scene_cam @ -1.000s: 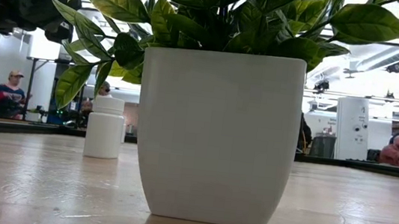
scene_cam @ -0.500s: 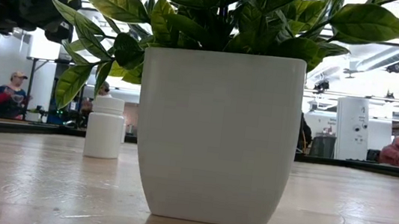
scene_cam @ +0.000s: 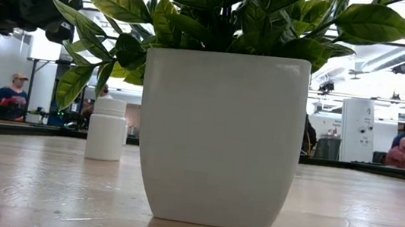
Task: Pick and place pill bottles into a basket
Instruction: Put the white pill bottle into the blue bin
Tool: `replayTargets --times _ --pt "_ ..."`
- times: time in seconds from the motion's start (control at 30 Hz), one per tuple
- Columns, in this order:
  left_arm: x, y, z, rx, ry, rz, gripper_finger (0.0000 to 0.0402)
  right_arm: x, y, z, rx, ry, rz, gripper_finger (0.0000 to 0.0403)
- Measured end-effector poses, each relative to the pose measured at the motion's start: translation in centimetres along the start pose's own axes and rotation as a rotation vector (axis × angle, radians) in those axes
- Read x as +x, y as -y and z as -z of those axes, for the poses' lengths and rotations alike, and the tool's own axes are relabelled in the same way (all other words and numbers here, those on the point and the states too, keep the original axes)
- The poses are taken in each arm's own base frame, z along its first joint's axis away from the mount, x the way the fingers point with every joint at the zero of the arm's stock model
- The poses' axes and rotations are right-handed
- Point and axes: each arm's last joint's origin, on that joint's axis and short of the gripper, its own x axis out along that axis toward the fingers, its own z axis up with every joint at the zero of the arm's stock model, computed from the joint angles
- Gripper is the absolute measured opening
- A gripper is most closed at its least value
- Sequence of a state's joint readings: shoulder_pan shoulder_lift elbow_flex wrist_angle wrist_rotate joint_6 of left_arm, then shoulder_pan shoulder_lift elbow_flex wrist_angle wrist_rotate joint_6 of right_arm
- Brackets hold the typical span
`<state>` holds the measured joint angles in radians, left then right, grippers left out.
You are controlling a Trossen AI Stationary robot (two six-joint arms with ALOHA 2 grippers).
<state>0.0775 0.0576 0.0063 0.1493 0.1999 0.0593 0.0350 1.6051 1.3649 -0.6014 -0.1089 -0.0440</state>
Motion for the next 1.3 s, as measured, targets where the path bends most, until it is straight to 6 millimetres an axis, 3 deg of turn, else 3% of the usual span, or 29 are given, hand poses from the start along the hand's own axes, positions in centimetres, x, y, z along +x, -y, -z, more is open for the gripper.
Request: replayTargets --times 0.23,0.6,0.97,1.3 --pt "0.0 0.0 0.0 0.0 -0.001 0.0 0.0002 0.1 -0.6 3.4 0.047 0.134 0.047 0.0012" --pt "0.0 0.0 0.0 0.0 0.002 -0.001 0.0002 -1.9 -1.9 9.8 0.084 0.432 0.027 0.0012" --pt "0.0 0.0 -0.1 0.001 0.005 0.0 0.0002 -3.8 -3.0 14.1 0.03 0.661 0.007 0.0012" --pt "0.0 0.0 0.0 -0.001 -0.002 0.0 0.0002 -8.5 -3.8 16.2 -0.012 0.843 0.044 0.0012"
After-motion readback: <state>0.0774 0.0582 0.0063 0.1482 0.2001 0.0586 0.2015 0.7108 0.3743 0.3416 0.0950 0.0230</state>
